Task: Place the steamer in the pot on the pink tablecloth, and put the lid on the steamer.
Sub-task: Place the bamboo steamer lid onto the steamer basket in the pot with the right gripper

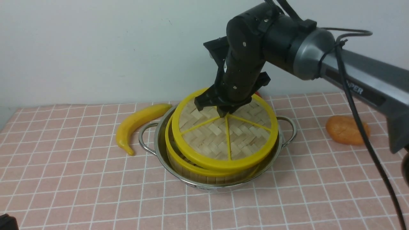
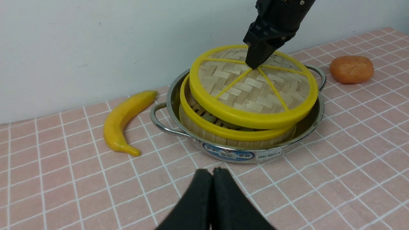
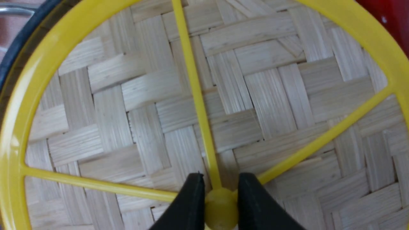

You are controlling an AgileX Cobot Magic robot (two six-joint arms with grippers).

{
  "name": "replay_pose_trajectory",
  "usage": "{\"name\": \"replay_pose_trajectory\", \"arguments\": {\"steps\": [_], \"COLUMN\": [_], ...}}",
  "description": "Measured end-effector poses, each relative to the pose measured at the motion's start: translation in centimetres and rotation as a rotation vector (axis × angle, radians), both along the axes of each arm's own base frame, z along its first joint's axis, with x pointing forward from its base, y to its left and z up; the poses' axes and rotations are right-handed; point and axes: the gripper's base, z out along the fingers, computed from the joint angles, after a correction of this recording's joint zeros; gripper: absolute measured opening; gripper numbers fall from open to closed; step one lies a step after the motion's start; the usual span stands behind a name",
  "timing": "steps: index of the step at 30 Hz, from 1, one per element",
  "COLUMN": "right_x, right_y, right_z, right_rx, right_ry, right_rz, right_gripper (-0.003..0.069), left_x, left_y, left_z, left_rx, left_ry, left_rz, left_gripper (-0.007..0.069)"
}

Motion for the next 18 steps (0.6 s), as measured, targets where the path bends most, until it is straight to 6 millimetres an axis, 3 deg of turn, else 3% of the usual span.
{"name": "replay_pose_trajectory", "arguments": {"steps": [18], "right_x": [0.09], "right_y": [0.53], "right_z": [0.18], "right_rx": [0.047], "right_ry": [-0.023], "right_rz": [0.045], "right_gripper": [0.0146], "left_x": [0.0], "left_y": [0.0], "left_z": [0.0], "left_rx": [0.0], "left_ry": [0.0], "left_rz": [0.0], "left_gripper": [-0.0001]}}
